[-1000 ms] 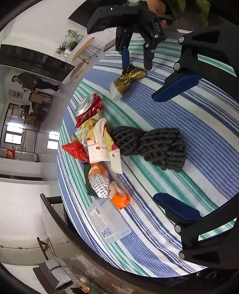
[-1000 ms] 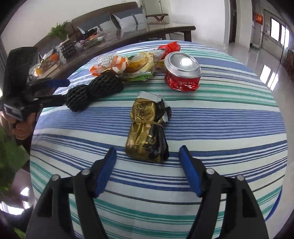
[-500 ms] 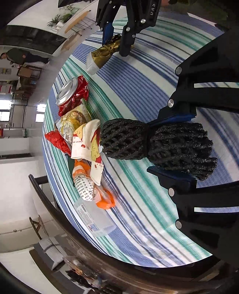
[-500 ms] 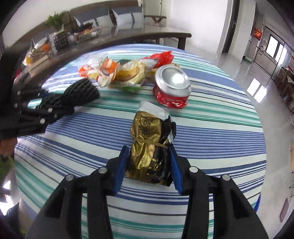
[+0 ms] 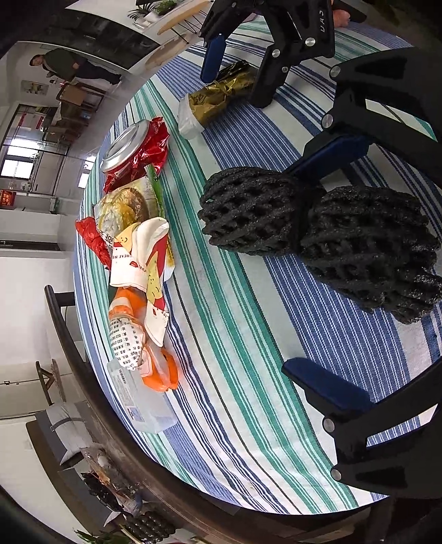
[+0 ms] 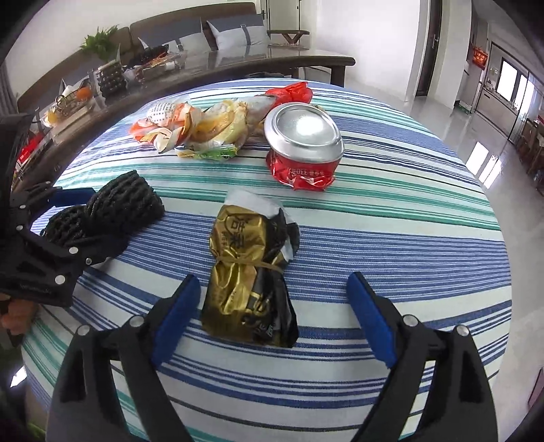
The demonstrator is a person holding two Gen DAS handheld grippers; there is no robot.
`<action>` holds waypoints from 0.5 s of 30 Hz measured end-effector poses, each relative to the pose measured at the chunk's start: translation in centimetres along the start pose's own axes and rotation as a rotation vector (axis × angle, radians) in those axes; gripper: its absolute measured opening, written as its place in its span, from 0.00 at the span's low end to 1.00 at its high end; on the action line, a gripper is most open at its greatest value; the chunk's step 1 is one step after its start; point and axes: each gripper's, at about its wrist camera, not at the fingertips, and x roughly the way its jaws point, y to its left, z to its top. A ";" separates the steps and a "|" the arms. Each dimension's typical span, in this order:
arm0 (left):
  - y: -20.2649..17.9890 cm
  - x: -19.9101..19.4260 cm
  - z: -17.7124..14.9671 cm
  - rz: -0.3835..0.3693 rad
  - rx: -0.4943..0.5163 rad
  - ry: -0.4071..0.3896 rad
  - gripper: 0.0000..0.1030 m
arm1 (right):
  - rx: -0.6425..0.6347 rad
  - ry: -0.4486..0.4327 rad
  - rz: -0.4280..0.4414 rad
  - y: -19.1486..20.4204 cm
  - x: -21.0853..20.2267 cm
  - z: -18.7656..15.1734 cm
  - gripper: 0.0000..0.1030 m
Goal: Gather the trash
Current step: 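Carry the gold wrapper and black foam nets over the blue basket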
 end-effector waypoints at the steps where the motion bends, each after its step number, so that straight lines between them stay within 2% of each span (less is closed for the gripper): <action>1: 0.0 0.0 -0.1 0.000 -0.003 -0.002 0.96 | 0.001 0.000 0.002 -0.1 0.0 0.0 0.84; 15: 0.2 -0.2 -0.2 -0.002 -0.008 -0.004 0.96 | 0.002 0.000 0.003 -0.2 -0.1 -0.1 0.84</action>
